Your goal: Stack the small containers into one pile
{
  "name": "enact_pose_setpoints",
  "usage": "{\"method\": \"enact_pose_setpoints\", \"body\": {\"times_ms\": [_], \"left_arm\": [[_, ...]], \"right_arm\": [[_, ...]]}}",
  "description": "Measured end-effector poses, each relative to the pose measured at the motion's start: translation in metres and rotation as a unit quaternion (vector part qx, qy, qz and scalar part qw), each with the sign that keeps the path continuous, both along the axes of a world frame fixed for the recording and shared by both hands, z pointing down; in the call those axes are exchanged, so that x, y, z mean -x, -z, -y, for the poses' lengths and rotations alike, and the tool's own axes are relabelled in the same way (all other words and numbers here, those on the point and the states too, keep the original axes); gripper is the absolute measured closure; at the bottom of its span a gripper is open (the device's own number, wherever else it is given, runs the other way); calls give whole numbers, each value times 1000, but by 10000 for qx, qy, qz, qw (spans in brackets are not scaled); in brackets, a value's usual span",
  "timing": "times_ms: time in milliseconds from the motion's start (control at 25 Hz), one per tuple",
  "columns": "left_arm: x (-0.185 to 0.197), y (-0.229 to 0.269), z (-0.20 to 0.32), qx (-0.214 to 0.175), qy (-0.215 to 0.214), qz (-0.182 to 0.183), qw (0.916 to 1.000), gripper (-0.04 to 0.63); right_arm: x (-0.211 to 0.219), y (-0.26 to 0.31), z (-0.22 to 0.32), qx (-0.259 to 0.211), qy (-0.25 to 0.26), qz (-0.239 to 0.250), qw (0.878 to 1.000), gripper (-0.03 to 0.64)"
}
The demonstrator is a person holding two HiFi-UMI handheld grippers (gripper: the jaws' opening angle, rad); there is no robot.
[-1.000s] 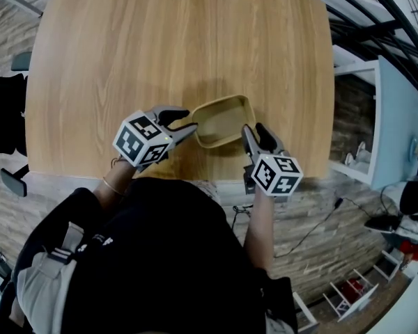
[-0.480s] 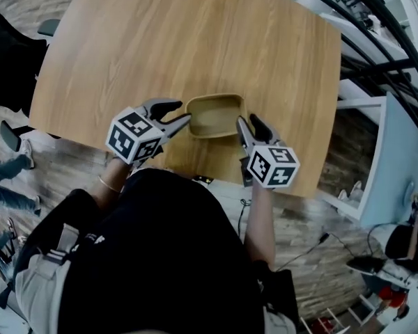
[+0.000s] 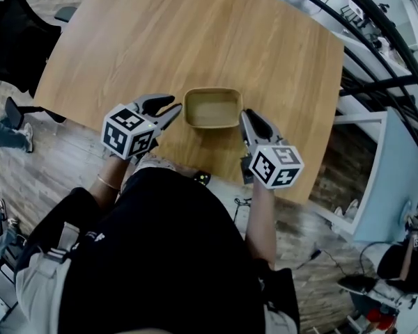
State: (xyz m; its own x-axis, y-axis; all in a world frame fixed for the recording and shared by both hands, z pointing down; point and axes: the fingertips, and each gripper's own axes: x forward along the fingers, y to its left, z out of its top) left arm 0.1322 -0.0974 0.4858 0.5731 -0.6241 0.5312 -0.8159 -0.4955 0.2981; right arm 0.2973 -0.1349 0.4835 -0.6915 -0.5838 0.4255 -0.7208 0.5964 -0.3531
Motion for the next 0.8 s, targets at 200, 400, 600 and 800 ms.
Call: {"method": "enact_pose_setpoints", "body": {"times_ms": [200, 400, 600, 800], "left_arm": [[-5, 13, -17, -250, 260, -37, 9993, 535], [-16, 31, -36, -581, 311, -249, 9975, 549], [-21, 31, -47, -619, 495, -112, 9968, 551], [-31, 33, -56, -609, 552, -49, 9966, 549]], "right_arm": [[3, 13, -7, -180, 362, 291, 9988, 566], [4, 26, -16, -348, 657, 455, 9962, 566], [0, 34, -25, -507, 816, 571, 9937, 575], [-7, 40, -33, -568, 892, 640, 9923, 578]]}}
